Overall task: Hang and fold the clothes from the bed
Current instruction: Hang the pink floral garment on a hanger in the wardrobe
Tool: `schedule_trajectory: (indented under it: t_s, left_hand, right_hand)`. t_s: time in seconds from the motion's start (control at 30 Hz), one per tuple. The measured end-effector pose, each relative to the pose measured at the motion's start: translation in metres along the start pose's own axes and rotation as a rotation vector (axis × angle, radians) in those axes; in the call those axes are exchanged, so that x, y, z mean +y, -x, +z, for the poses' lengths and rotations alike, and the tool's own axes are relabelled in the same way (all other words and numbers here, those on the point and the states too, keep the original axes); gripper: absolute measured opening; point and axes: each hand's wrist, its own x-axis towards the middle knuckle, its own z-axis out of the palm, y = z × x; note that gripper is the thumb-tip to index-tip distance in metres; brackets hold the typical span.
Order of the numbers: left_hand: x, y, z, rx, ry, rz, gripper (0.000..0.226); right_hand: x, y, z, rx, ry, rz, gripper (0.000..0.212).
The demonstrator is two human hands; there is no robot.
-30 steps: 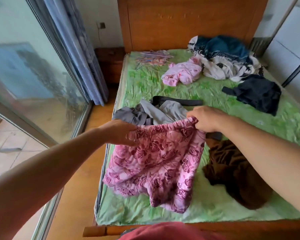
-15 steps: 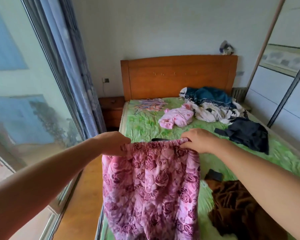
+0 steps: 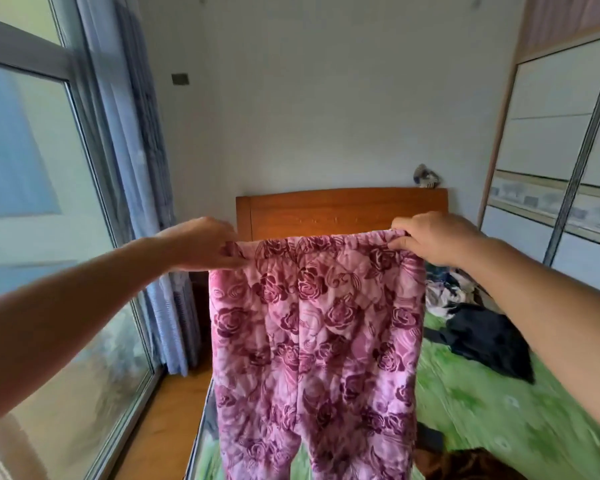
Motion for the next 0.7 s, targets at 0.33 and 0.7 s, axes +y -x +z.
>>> schedule_trajectory:
  t_s: [0.33,0.7]
  left_hand:
    - [0.072,-0.066,-0.086,-0.109,0.135,-0.009,0.050]
    - [0.119,-0.110,-0.085,-0.019,-0.020,-0.046,0.081]
  right_hand:
    - [0.080,0.005,-0.055,0.142,-0.289,0.075,0.009]
    - [0.140,0.071,-0.079,-0.071,-0.062,0.143,0.013]
